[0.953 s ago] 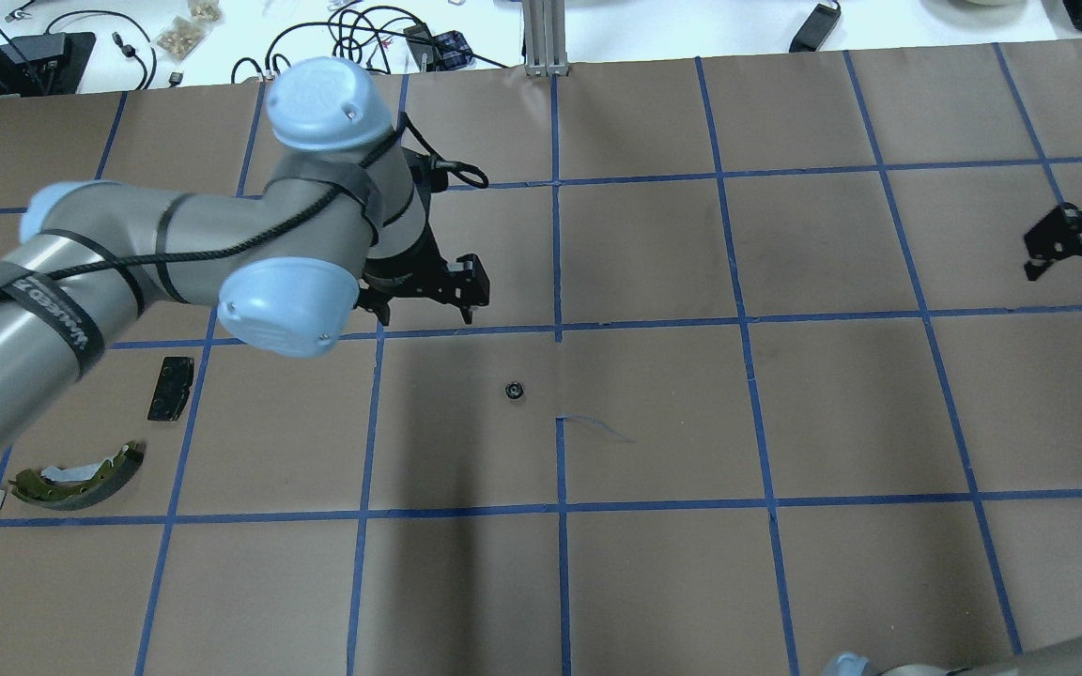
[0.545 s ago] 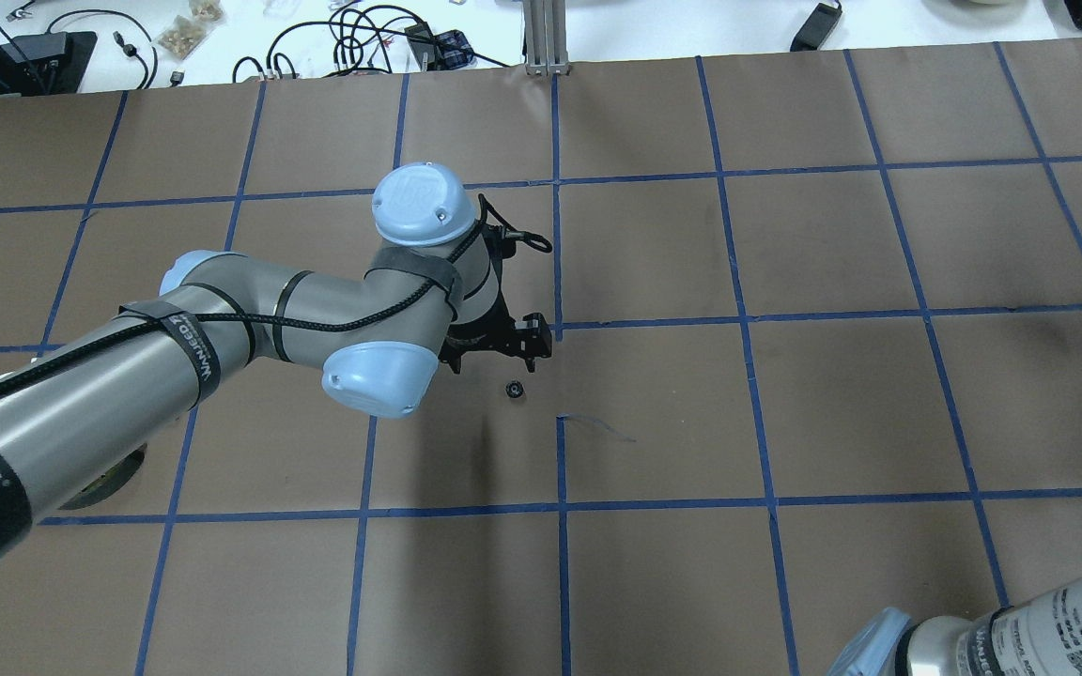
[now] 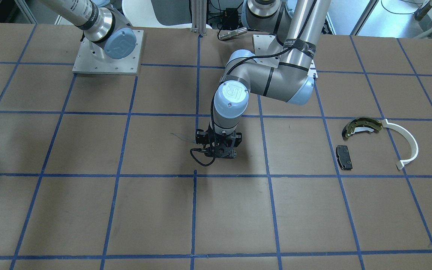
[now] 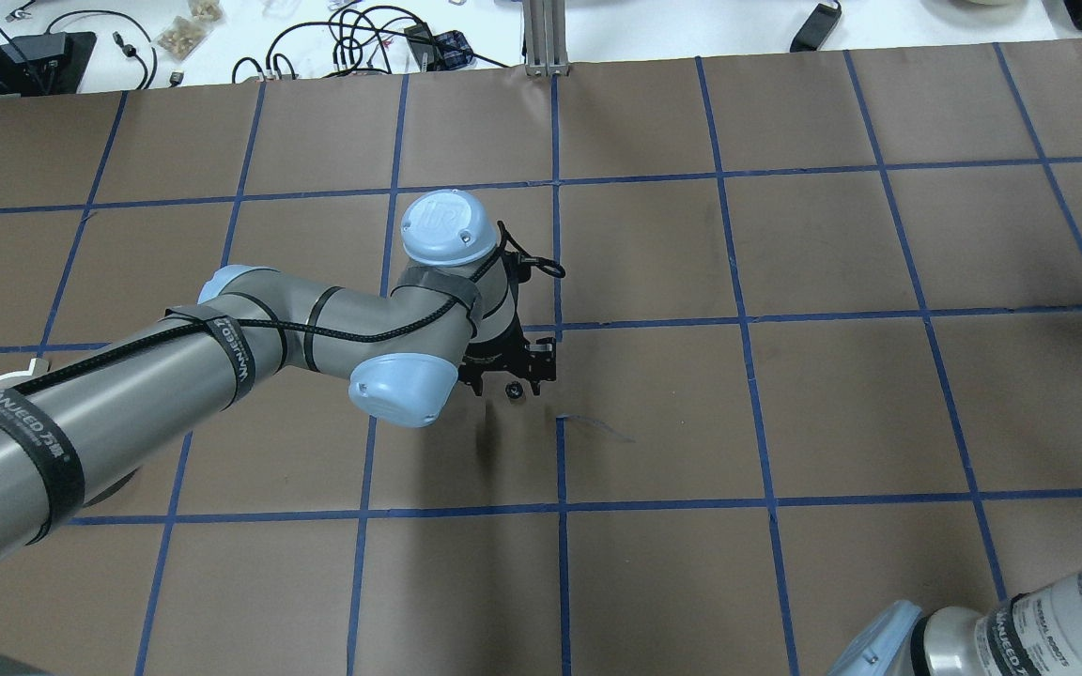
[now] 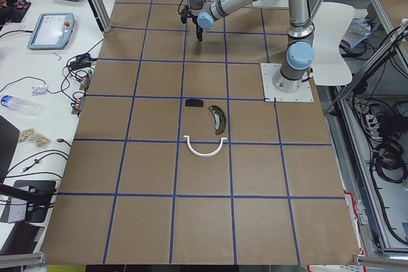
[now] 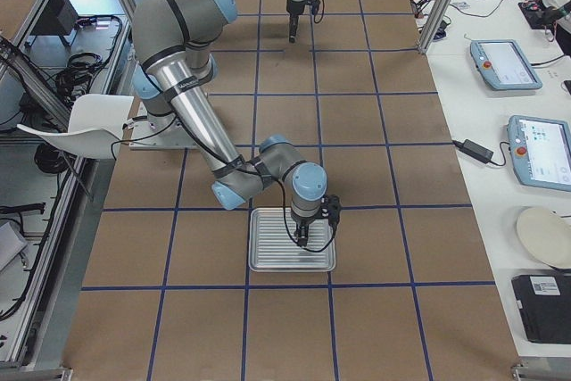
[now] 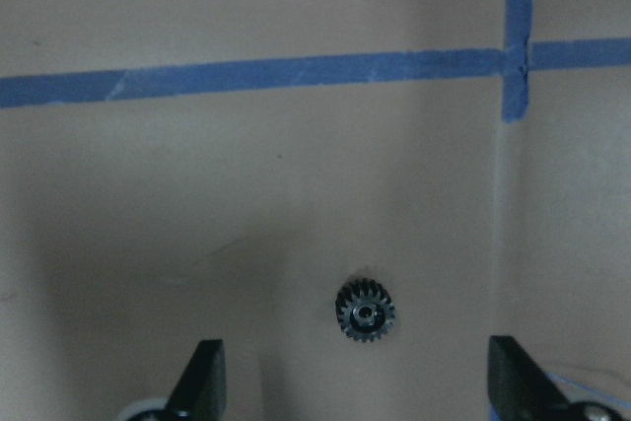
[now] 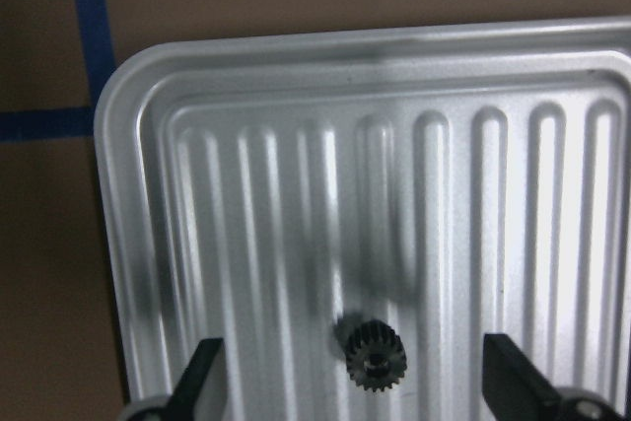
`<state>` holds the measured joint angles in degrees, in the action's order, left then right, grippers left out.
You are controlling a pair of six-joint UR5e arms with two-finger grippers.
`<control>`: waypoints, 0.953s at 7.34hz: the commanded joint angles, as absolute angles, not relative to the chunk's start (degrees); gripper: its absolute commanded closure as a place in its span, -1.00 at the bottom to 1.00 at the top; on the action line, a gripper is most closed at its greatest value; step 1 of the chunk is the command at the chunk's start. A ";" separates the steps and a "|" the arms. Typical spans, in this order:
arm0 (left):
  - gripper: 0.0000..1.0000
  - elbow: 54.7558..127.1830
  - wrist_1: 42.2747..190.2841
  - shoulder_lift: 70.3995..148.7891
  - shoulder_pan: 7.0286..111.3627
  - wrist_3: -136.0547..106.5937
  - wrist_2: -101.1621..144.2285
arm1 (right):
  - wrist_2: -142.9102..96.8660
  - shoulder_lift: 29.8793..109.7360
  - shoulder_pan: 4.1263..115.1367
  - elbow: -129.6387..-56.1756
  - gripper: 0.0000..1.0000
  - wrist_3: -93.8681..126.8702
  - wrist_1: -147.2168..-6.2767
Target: Place bearing gear from tray to pile
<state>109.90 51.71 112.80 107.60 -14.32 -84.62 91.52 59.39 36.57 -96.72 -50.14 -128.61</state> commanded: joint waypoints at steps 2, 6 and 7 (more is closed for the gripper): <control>-0.45 109.69 51.50 114.17 107.58 -14.33 -84.73 | 92.02 58.54 36.30 -96.24 -0.12 -54.82 -128.50; 0.99 108.98 51.24 115.22 107.49 -14.33 -84.55 | 92.11 58.18 36.39 -96.42 0.08 -58.62 -128.85; 1.00 108.90 51.33 115.14 107.49 -14.33 -84.55 | 92.11 58.18 36.30 -96.42 0.16 -58.62 -128.85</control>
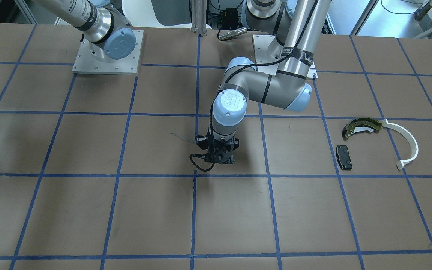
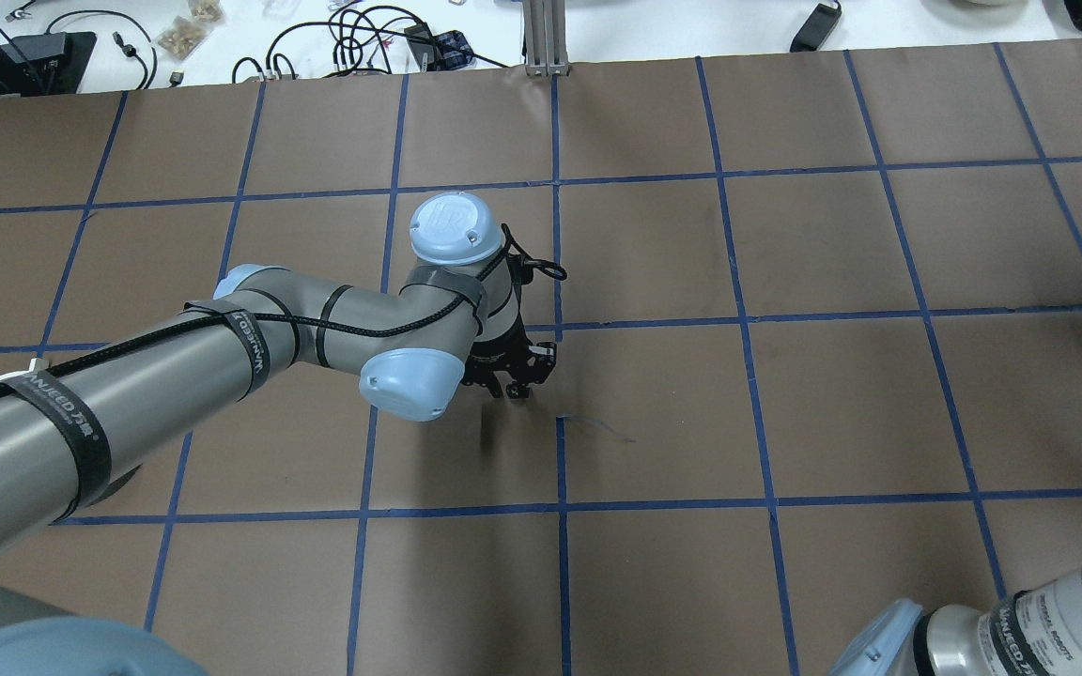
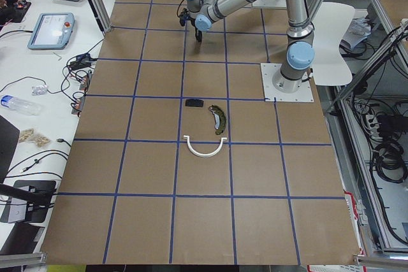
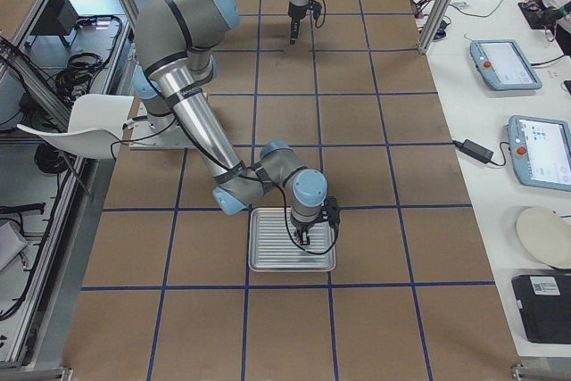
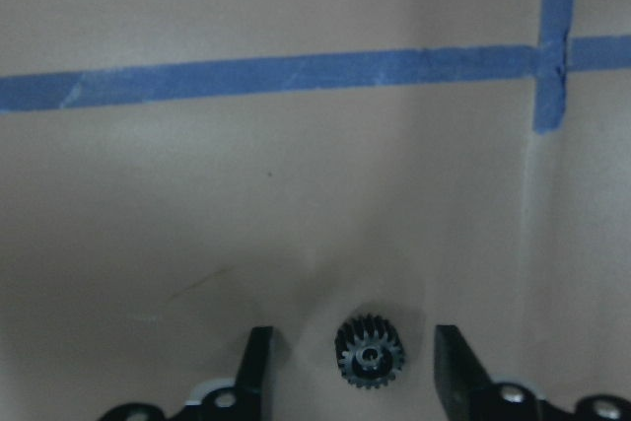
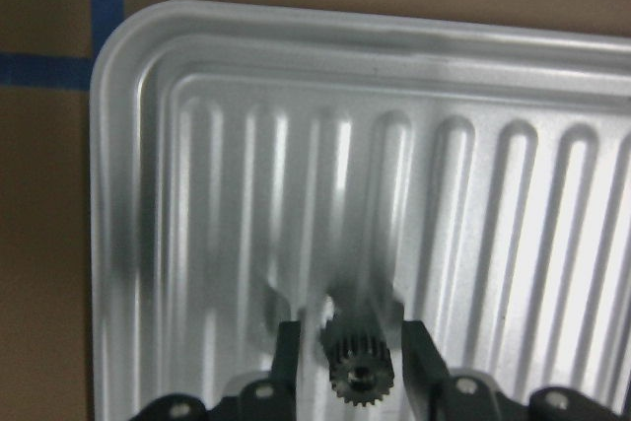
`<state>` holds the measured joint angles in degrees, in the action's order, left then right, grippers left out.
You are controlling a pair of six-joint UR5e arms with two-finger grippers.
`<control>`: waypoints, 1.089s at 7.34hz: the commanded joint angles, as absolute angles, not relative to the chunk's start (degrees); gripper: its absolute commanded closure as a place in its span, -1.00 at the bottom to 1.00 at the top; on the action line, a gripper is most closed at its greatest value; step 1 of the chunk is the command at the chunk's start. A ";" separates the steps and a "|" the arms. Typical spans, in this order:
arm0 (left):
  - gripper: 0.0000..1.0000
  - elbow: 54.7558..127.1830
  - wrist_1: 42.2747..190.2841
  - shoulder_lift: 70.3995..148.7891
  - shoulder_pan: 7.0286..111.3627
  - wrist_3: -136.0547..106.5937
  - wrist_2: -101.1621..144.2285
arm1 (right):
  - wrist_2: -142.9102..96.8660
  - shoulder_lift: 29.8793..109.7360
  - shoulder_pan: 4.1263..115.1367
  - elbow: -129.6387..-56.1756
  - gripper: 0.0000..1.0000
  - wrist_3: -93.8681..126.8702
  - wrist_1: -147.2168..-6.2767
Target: Place bearing gear from tray to pile
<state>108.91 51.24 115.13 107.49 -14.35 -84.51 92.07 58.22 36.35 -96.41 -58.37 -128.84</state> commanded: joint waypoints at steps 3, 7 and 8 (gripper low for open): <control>1.00 104.53 55.25 112.42 105.22 -10.40 -85.34 | 93.95 58.27 36.30 -96.59 0.78 -58.71 -128.41; 1.00 88.61 81.00 108.73 89.08 7.25 -92.89 | 93.87 62.73 39.61 -96.76 0.92 -55.13 -127.18; 1.00 89.03 82.08 107.94 83.90 12.78 -93.94 | 94.04 64.75 45.12 -97.29 0.92 -50.24 -124.22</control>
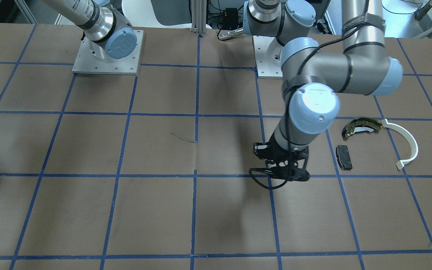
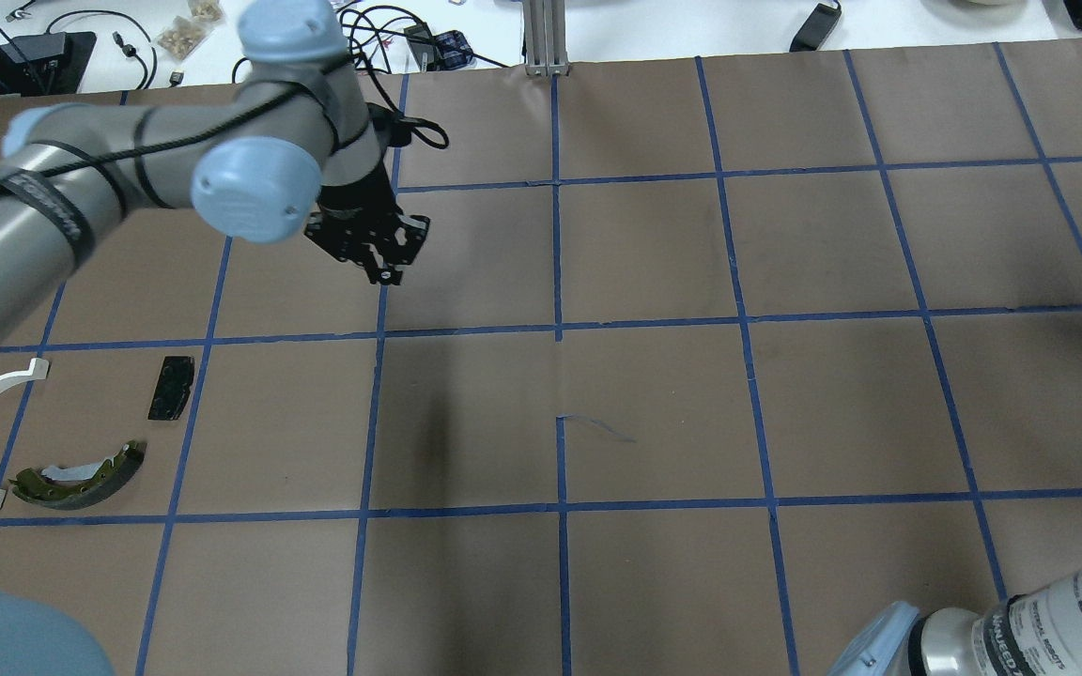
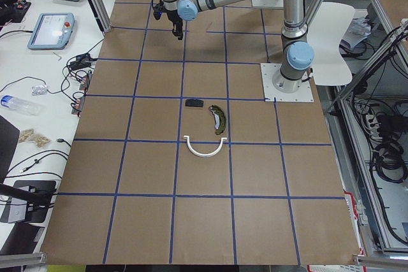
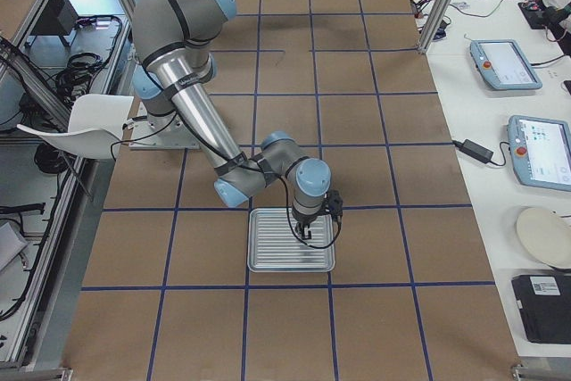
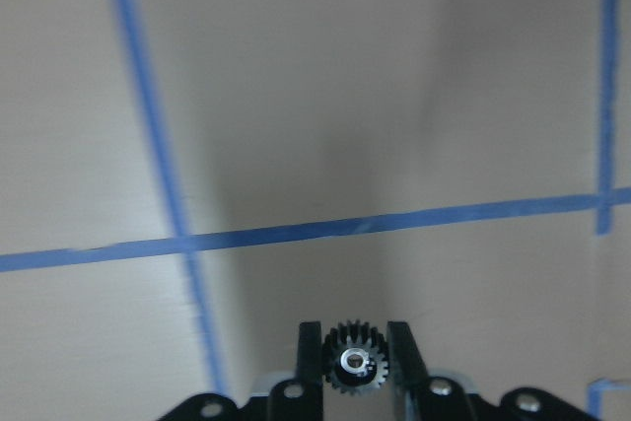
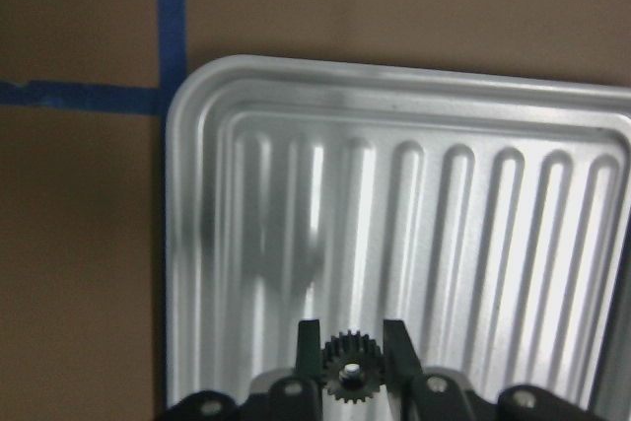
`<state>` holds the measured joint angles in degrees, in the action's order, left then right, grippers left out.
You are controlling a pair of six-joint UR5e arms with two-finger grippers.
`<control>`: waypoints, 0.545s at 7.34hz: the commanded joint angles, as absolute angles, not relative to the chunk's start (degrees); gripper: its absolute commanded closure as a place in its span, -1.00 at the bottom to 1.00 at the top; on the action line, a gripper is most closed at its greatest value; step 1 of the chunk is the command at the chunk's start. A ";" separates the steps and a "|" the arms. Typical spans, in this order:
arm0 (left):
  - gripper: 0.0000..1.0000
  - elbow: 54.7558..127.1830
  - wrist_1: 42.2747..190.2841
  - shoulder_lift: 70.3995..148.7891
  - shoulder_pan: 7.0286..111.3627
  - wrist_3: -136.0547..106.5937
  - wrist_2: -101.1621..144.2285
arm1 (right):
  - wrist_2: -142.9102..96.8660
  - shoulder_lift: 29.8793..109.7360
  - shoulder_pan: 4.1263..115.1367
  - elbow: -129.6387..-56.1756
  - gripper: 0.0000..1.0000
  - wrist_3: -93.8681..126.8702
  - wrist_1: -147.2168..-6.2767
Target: Place bearing gear from tray to pile
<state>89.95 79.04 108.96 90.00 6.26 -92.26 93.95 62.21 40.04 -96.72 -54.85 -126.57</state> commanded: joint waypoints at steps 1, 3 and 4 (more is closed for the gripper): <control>1.00 89.38 81.57 108.28 78.28 19.27 -97.96 | 93.87 67.04 51.09 -97.47 0.93 -40.88 -120.71; 1.00 91.75 80.95 108.71 68.51 24.67 -98.61 | 93.34 69.86 68.29 -97.47 0.92 -21.38 -116.47; 1.00 92.80 80.08 109.33 64.55 26.35 -98.44 | 92.99 70.05 78.73 -97.38 0.92 -7.87 -115.06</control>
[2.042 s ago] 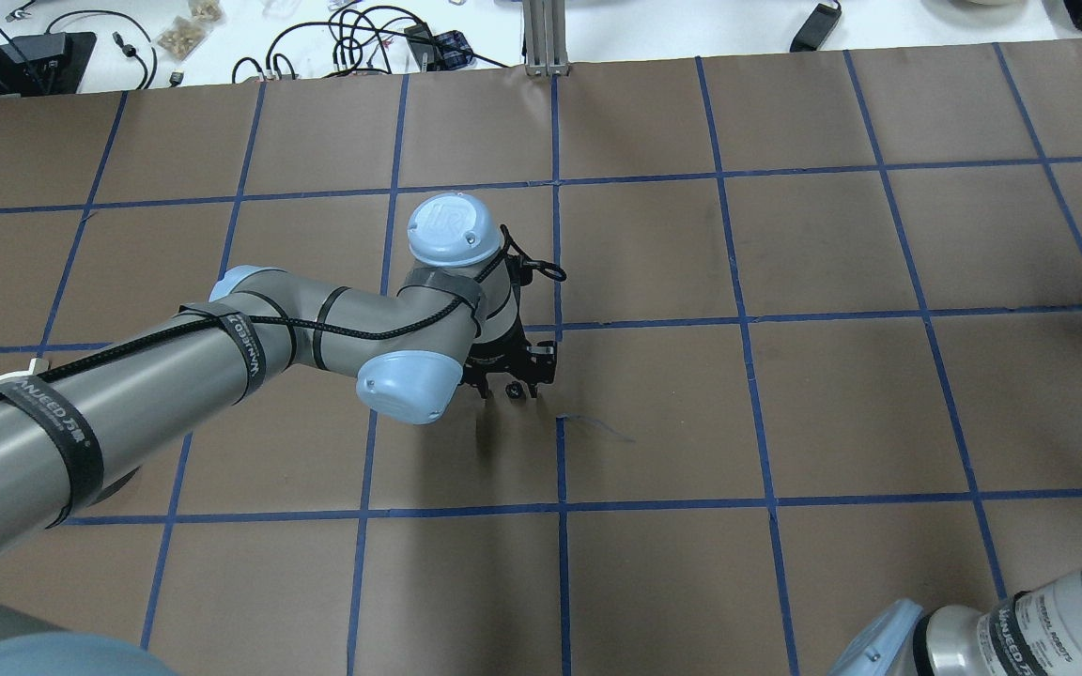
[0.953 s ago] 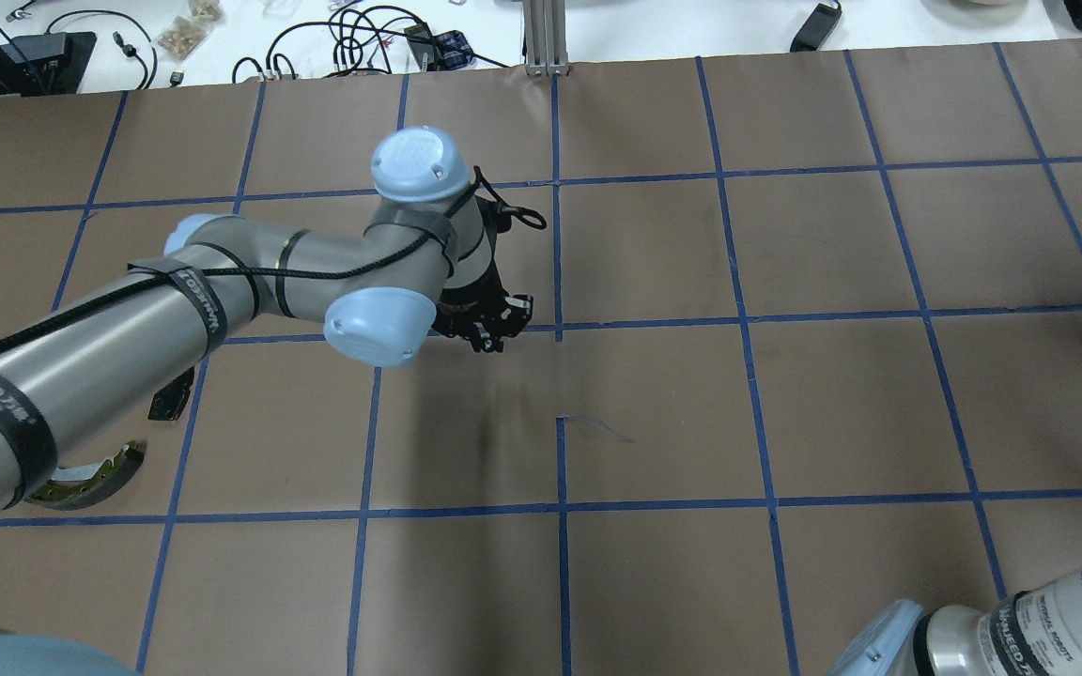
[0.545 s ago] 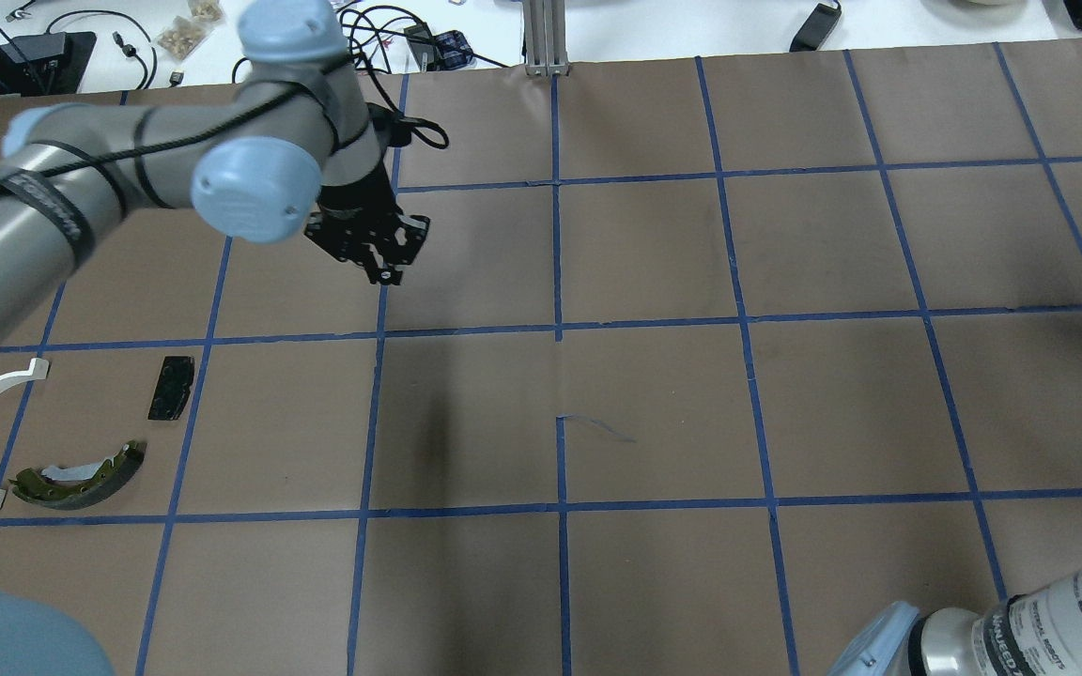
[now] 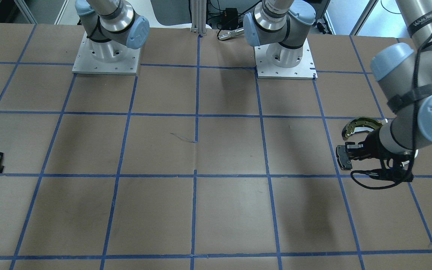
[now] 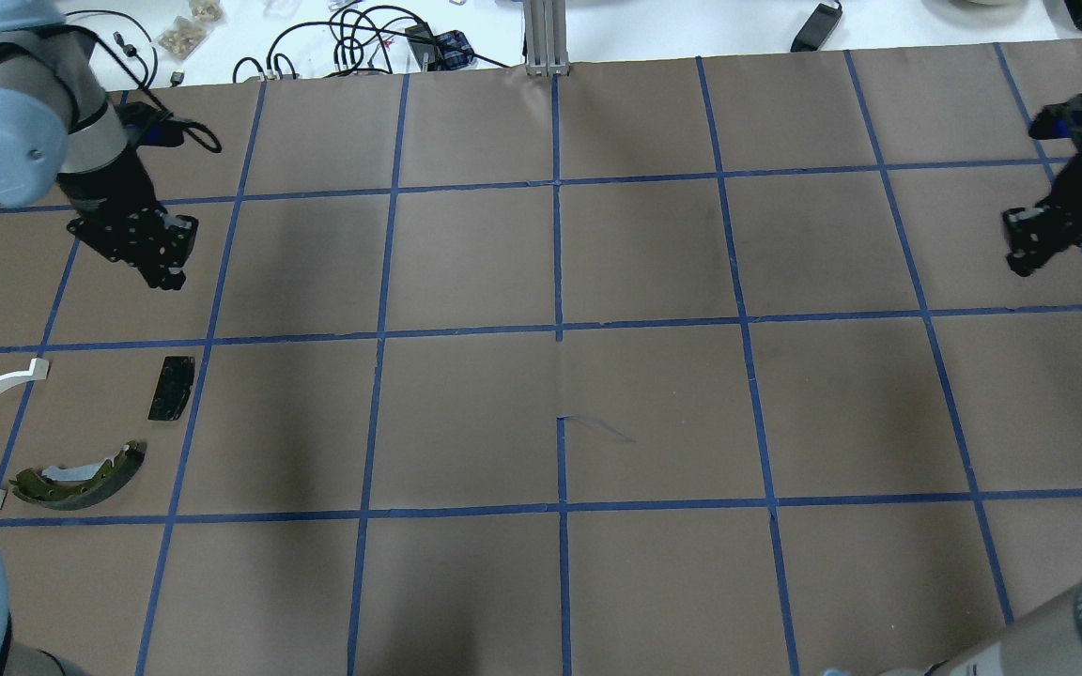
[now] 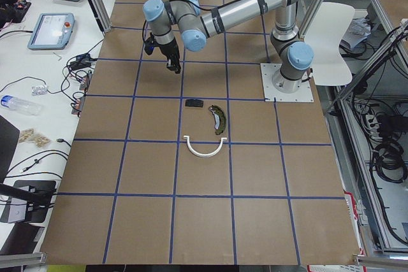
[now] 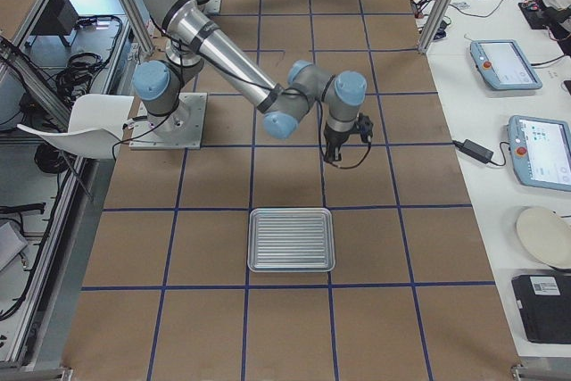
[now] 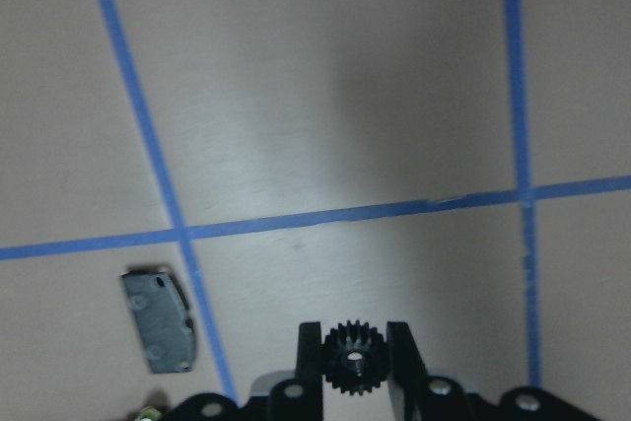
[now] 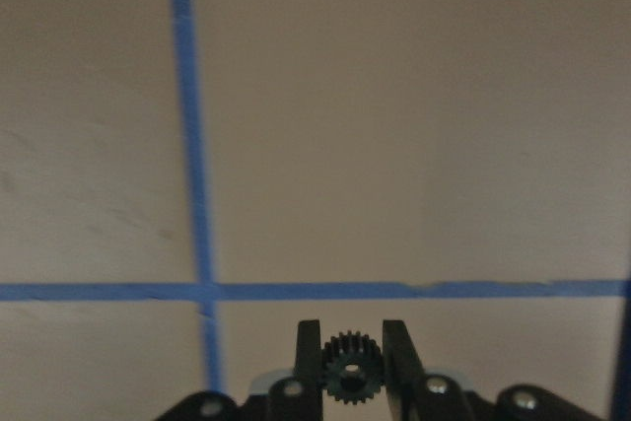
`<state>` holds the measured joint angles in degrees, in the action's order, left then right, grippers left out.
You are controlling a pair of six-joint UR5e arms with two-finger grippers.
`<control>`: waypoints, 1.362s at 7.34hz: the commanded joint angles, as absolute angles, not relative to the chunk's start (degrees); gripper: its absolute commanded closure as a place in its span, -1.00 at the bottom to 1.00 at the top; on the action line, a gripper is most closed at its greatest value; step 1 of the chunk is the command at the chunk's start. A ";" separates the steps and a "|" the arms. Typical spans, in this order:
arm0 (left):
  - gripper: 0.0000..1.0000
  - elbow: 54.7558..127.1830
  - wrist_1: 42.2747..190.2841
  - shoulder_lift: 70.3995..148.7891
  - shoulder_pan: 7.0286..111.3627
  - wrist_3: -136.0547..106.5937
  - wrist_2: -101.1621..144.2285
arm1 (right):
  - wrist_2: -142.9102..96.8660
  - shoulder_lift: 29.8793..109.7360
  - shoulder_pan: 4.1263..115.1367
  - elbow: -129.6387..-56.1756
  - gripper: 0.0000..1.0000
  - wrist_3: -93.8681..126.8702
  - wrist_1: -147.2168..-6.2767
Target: Place bearing gear from tray to pile
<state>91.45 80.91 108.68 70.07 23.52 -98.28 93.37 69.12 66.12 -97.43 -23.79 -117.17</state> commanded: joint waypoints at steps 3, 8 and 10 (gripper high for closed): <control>1.00 98.15 73.88 110.74 59.77 28.39 -98.09 | 84.69 68.56 102.43 -97.38 0.92 15.39 -115.75; 1.00 106.17 64.16 112.06 58.19 32.78 -98.44 | 83.86 61.10 114.87 -99.32 0.57 25.21 -127.17; 1.00 106.17 63.46 113.02 55.73 32.87 -98.44 | 84.72 61.52 113.31 -98.53 -0.99 26.81 -127.00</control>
